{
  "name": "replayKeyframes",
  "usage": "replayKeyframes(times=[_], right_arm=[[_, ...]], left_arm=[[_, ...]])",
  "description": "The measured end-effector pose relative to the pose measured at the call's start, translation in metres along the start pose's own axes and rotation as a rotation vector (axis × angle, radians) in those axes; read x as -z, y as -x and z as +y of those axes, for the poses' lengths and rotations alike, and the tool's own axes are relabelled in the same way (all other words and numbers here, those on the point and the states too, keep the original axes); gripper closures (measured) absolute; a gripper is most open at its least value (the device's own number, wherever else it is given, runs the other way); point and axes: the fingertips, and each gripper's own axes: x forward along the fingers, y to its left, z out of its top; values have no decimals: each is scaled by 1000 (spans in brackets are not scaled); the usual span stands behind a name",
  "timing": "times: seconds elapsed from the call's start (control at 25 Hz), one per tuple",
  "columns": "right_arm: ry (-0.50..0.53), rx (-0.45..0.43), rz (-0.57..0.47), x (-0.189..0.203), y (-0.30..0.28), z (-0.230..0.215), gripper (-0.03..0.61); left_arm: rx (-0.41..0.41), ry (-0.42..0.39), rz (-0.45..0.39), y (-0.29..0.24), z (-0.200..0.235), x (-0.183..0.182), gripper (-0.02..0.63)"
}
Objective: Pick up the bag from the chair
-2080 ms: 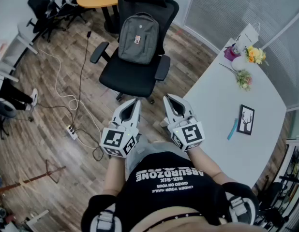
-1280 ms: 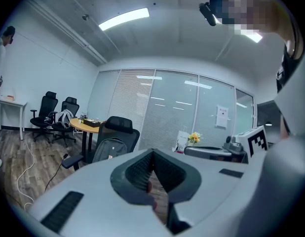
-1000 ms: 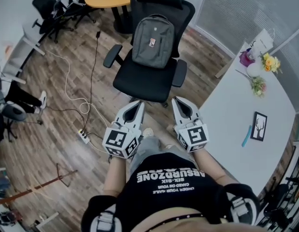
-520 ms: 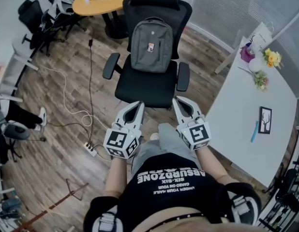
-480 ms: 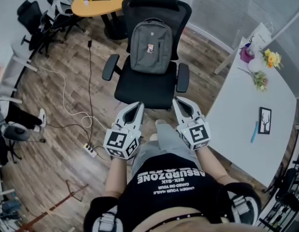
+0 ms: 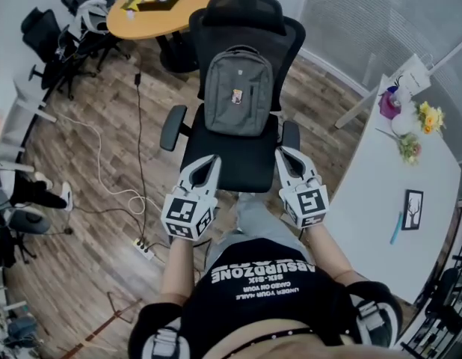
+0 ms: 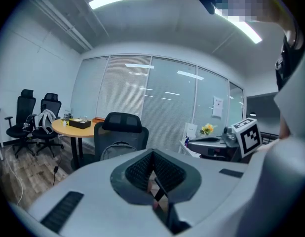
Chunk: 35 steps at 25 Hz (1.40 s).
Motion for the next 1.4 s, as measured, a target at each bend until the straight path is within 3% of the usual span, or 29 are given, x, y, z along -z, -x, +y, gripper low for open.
replayKeyframes(times=[0.24, 0.72, 1.04, 1.16, 1.2, 1.32, 1.4], right_arm=[[-18, 33, 0, -15, -79, -55, 561], [-41, 31, 82, 2, -182, -141, 561], [-72, 40, 125, 21, -238, -181, 555], [-80, 37, 136, 27, -253, -193, 520], [-80, 39, 137, 29, -258, -197, 518], [-80, 46, 150, 36, -271, -209, 497], [-84, 49, 164, 41, -279, -216, 483]], left_arm=[[-18, -85, 8, -76, 61, -32, 598], [-54, -39, 50, -187, 152, -45, 598], [-61, -49, 96, -251, 192, -38, 597], [-69, -76, 117, -271, 204, -31, 594], [-67, -86, 126, -278, 207, -29, 588], [-59, -118, 152, -300, 216, -24, 490], [-67, -134, 168, -313, 224, -21, 485]])
